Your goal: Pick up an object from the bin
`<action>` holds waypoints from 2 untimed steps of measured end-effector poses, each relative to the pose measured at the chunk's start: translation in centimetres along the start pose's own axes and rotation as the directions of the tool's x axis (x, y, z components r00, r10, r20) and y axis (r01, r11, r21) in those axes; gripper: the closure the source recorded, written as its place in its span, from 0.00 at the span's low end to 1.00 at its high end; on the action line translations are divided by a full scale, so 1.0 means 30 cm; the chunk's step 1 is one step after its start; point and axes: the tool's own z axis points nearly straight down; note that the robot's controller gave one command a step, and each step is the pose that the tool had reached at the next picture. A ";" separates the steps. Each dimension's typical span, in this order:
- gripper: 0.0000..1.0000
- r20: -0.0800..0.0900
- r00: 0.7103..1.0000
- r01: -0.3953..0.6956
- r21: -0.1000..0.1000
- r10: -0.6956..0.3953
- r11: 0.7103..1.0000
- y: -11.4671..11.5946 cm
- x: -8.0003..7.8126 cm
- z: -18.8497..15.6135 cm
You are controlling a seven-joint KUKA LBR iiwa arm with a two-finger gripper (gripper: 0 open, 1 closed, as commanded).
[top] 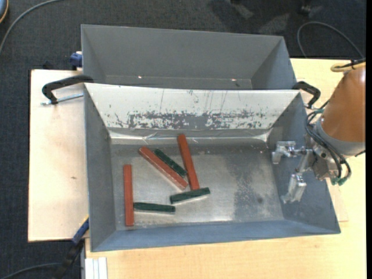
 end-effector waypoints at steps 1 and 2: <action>0.00 -0.007 0.984 0.177 -0.005 -0.177 0.984 0.200 0.025 0.342; 0.00 0.007 0.983 0.184 -0.004 -0.184 0.983 0.462 -0.056 0.331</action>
Offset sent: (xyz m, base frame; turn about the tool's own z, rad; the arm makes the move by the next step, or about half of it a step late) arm -0.0064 0.0568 -0.1000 -0.1751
